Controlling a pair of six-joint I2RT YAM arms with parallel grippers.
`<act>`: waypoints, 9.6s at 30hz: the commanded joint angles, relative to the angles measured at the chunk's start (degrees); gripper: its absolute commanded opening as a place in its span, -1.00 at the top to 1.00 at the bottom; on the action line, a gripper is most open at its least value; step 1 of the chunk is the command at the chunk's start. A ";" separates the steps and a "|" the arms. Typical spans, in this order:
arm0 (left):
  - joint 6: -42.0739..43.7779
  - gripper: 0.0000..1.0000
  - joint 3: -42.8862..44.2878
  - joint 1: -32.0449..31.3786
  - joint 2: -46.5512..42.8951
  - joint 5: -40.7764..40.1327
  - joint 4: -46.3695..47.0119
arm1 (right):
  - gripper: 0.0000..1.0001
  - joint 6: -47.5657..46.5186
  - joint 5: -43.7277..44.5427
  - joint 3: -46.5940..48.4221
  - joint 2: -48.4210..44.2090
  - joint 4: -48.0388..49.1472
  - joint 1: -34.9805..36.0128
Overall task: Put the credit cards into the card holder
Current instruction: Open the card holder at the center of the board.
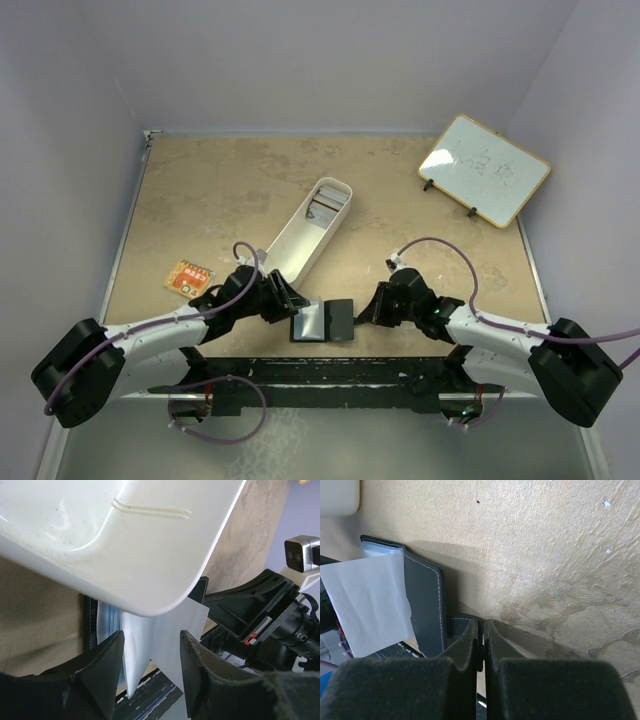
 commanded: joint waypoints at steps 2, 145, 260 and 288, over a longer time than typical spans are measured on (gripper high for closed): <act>-1.26 0.08 -0.37 -0.17 1.04 0.50 4.06 | 1.00 -0.69 0.04 0.02 -0.54 1.30 0.23; 1.93 -0.25 10.74 -10.86 6.58 -16.21 -8.09 | 0.56 0.73 9.69 10.94 13.56 -0.68 17.70; -5.36 -0.26 12.90 -12.11 14.07 -9.51 12.99 | 0.23 -0.79 6.75 13.41 -4.84 -6.20 18.95; -5.41 -0.25 12.49 -13.94 20.65 -10.08 18.04 | 0.24 -6.06 19.47 19.97 -15.75 -16.84 20.06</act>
